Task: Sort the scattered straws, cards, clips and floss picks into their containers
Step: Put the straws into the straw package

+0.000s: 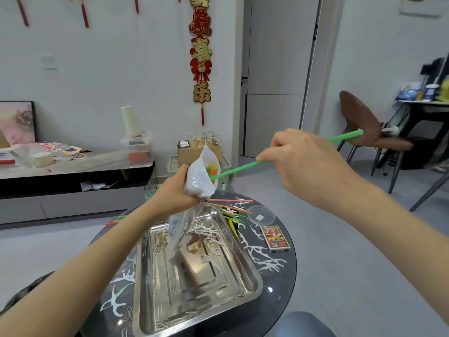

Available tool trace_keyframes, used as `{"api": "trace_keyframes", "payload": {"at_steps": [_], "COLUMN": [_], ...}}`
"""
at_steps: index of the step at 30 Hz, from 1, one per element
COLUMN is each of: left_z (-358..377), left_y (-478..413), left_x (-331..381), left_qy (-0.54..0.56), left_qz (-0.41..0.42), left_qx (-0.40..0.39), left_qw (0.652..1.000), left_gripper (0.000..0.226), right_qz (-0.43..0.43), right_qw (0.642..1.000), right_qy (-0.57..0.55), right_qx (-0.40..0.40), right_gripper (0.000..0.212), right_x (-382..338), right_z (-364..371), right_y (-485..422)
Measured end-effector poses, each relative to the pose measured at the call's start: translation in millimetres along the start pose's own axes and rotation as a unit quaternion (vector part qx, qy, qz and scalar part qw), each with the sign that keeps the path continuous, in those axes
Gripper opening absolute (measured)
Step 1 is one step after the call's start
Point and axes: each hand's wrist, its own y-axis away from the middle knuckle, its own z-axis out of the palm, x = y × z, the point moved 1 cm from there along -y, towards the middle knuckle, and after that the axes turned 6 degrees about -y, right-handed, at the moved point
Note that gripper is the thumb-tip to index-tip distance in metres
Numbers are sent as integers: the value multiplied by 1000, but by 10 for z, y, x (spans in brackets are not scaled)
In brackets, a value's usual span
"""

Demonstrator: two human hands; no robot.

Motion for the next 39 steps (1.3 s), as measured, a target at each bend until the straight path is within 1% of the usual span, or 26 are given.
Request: {"api": "trace_keyframes", "payload": {"at_steps": [4,8,10,11,12,13,14,15,16,17,18,19,20,21,22,23,24,25,26,29,30,33,36,37,39], "left_z": [24,13,-10,-10,-16,1,13,28,51,66,86,93,112,127,144,162,181,199,215,261,261,257,266,268,284], "left_y": [6,28,53,67,90,106,122,129,141,143,145,148,152,150,156,156,160,162,157,119,108,73,51,48,36], "left_x": [68,230,289,298,283,274,255,235,219,211,201,191,165,138,116,87,69,52,31,-46,-49,-44,-24,-17,4], "left_qy": [23,95,136,153,166,178,188,196,202,206,211,217,223,231,237,240,237,234,230,228,228,226,222,220,224], "left_qz": [16,12,1,-3,-7,-10,-14,-18,-24,-29,-33,-34,-38,-41,-44,-47,-50,-54,-60,-62,-59,-44,-37,-36,-39], "left_qx": [17,10,13,13,12,11,12,13,10,8,8,9,8,7,5,2,-1,-1,2,9,9,2,-1,1,9], "left_qw": [999,995,991,988,986,984,982,980,979,978,977,976,974,972,970,970,970,971,971,972,972,973,974,975,974], "left_gripper": [56,63,64,64,65,66,68,69,69,68,65,63,62,63,64,66,68,69,69,70,71,71,72,72,72], "right_qz": [-62,-153,-183,-159,-108,-41,13,42,41,21,1,-10,1,32,66,99,122,130,134,160,178,217,188,167,117], "right_qw": [997,985,976,978,983,989,995,994,980,966,958,956,955,952,951,952,953,953,951,935,927,906,886,880,885], "right_qy": [44,75,121,133,121,86,16,-87,-193,-251,-276,-288,-297,-297,-285,-269,-259,-258,-263,-262,-271,-317,-387,-418,-445], "right_qx": [-5,-15,-2,35,86,111,100,56,-8,-61,-79,-55,1,63,103,110,98,87,92,178,191,175,172,152,68], "right_gripper": [37,32,27,28,34,44,50,50,46,44,44,45,46,48,51,54,56,56,55,48,46,39,30,31,36], "right_x": [-118,-324,-393,-358,-321,-263,-223,-216,-248,-311,-369,-398,-400,-382,-349,-309,-268,-235,-205,-92,-42,111,76,13,-139], "right_z": [12,108,158,168,157,142,148,179,244,321,406,463,512,533,546,564,586,618,659,759,768,811,826,838,914], "right_y": [-231,-532,-623,-659,-687,-683,-672,-653,-612,-564,-512,-472,-459,-474,-500,-548,-593,-629,-659,-723,-748,-825,-827,-809,-751]}}
